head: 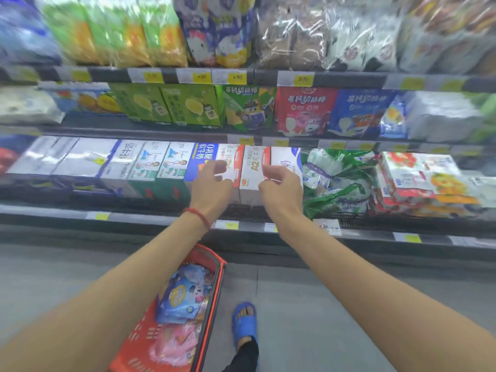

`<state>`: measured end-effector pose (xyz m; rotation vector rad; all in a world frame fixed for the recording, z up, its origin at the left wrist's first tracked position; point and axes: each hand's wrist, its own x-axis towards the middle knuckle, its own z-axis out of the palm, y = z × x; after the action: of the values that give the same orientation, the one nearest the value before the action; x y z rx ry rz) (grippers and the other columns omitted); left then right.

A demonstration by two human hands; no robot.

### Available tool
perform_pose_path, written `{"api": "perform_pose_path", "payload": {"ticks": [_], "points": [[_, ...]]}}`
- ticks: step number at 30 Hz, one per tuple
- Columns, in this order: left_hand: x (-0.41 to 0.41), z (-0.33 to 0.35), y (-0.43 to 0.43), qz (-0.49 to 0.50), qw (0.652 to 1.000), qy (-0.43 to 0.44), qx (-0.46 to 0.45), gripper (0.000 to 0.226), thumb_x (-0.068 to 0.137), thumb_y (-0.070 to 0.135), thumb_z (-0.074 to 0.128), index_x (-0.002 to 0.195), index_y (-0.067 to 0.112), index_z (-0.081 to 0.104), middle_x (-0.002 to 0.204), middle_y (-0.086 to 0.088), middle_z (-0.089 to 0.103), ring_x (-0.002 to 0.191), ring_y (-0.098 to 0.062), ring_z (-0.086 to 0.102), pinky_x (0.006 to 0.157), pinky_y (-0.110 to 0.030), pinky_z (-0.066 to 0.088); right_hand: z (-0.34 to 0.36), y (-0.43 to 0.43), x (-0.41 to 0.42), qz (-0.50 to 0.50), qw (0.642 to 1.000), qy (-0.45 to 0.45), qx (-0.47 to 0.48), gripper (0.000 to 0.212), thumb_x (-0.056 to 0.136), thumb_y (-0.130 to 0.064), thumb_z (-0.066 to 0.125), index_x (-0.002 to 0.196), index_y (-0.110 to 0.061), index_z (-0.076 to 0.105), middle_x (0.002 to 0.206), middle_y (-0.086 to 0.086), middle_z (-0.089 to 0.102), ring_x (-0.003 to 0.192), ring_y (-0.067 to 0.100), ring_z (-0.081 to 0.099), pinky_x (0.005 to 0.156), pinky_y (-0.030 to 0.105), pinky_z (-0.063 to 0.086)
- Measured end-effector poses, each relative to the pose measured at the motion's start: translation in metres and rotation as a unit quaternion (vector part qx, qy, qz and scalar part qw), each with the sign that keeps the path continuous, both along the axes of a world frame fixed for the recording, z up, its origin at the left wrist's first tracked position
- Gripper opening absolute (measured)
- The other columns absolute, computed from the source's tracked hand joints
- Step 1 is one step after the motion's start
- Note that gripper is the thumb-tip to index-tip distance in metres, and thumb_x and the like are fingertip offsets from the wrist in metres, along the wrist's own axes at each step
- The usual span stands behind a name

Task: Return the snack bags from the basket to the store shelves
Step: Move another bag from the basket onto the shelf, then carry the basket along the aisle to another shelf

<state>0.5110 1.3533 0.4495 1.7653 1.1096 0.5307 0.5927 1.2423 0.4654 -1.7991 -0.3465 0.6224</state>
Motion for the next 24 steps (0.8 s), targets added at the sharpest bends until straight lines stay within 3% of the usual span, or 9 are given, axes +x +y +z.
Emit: {"api": "perform_pose_path", "payload": {"ticks": [3, 7, 9, 14, 16, 20, 22, 24], "points": [[-0.04, 0.032, -0.019, -0.017, 0.999, 0.028, -0.007, 0.04, 0.085, 0.002, 0.058, 0.123, 0.014, 0.059, 0.122, -0.001, 0.062, 0.109, -0.018, 0.059, 0.09, -0.024, 0.042, 0.034, -0.021, -0.031, 0.009, 1.0, 0.006, -0.009, 0.035, 0.095, -0.003, 0.054, 0.124, -0.019, 0.065, 0.123, -0.005, 0.061, 0.104, 0.009, 0.055, 0.075, 0.012, 0.04], [-0.092, 0.062, -0.032, -0.04, 0.996, 0.08, 0.003, 0.035, 0.085, 0.008, 0.058, 0.117, 0.021, 0.063, 0.119, 0.0, 0.066, 0.114, -0.022, 0.06, 0.103, -0.035, 0.044, 0.061, -0.035, -0.071, 0.033, 0.998, 0.046, -0.022, 0.033, 0.095, -0.005, 0.055, 0.124, -0.018, 0.065, 0.12, -0.004, 0.064, 0.111, 0.018, 0.061, 0.101, 0.037, 0.051], [-0.115, 0.073, -0.034, -0.039, 0.995, 0.093, 0.016, 0.034, 0.085, 0.008, 0.058, 0.115, 0.023, 0.064, 0.12, -0.002, 0.066, 0.113, -0.024, 0.061, 0.103, -0.038, 0.046, 0.065, -0.037, -0.09, 0.052, 0.996, 0.065, -0.028, 0.031, 0.096, -0.007, 0.059, 0.125, -0.016, 0.066, 0.119, -0.003, 0.065, 0.113, 0.019, 0.062, 0.104, 0.041, 0.051], [-0.17, 0.073, -0.03, -0.04, 0.993, 0.109, 0.004, 0.035, 0.089, 0.004, 0.056, 0.123, 0.013, 0.062, 0.124, -0.004, 0.064, 0.112, -0.019, 0.06, 0.102, -0.032, 0.045, 0.05, -0.033, -0.137, 0.087, 0.991, 0.097, -0.042, 0.029, 0.095, -0.01, 0.061, 0.122, -0.017, 0.068, 0.119, 0.0, 0.066, 0.113, 0.018, 0.061, 0.105, 0.044, 0.052], [-0.192, 0.063, -0.025, -0.028, 0.993, 0.113, 0.001, 0.035, 0.089, 0.005, 0.056, 0.122, 0.013, 0.062, 0.121, -0.001, 0.064, 0.105, -0.013, 0.059, 0.094, -0.024, 0.043, 0.036, -0.025, -0.157, 0.09, 0.989, 0.108, -0.05, 0.028, 0.095, -0.011, 0.06, 0.122, -0.017, 0.067, 0.121, 0.0, 0.066, 0.111, 0.017, 0.061, 0.103, 0.043, 0.053], [-0.248, 0.023, -0.006, -0.004, 0.99, 0.134, -0.035, 0.034, 0.084, 0.005, 0.058, 0.116, 0.016, 0.066, 0.114, 0.001, 0.067, 0.101, -0.012, 0.06, 0.091, -0.022, 0.043, -0.008, -0.001, -0.211, 0.091, 0.984, 0.13, -0.078, 0.027, 0.092, -0.008, 0.06, 0.115, -0.018, 0.069, 0.111, -0.002, 0.068, 0.107, 0.019, 0.065, 0.096, 0.041, 0.056], [-0.275, -0.003, 0.008, 0.007, 0.987, 0.15, -0.054, 0.031, 0.083, 0.005, 0.059, 0.111, 0.016, 0.067, 0.111, 0.002, 0.069, 0.102, -0.014, 0.063, 0.092, -0.024, 0.047, -0.034, 0.008, -0.237, 0.085, 0.982, 0.142, -0.093, 0.029, 0.092, -0.006, 0.058, 0.115, -0.02, 0.068, 0.112, -0.001, 0.069, 0.096, 0.015, 0.066, 0.077, 0.028, 0.06], [-0.3, -0.035, 0.026, 0.01, 0.983, 0.166, -0.076, 0.031, 0.083, 0.004, 0.058, 0.11, 0.014, 0.068, 0.111, 0.0, 0.07, 0.105, -0.016, 0.064, 0.096, -0.031, 0.05, -0.063, 0.019, -0.262, 0.061, 0.981, 0.141, -0.115, 0.032, 0.091, -0.004, 0.057, 0.117, -0.019, 0.067, 0.112, -0.001, 0.069, 0.083, 0.011, 0.064, 0.058, 0.018, 0.053]]}}
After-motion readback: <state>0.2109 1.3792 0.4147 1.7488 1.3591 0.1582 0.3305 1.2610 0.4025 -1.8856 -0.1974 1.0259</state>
